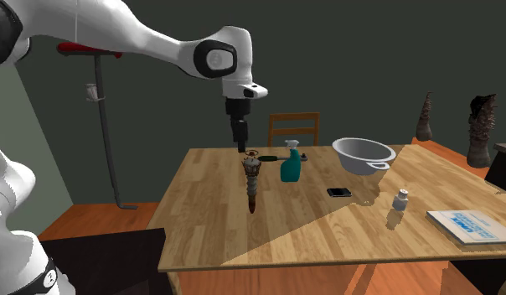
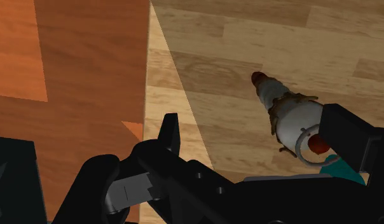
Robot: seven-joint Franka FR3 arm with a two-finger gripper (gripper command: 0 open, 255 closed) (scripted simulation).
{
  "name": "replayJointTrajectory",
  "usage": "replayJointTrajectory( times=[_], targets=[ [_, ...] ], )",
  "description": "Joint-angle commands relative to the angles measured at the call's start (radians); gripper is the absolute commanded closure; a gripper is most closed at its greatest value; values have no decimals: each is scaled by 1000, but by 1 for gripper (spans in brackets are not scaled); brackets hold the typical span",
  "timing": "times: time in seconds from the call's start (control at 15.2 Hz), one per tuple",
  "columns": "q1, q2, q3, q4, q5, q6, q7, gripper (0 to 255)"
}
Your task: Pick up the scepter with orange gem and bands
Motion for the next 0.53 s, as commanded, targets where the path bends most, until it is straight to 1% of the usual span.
replayJointTrajectory(
  times=[0.0,0.26,0.46],
  targets=[
    [22,90,13,87,-27,-11,28,0],
    [71,262,22,266,-76,-46,62,0],
    [116,399,22,427,-111,-90,78,0]
  ],
)
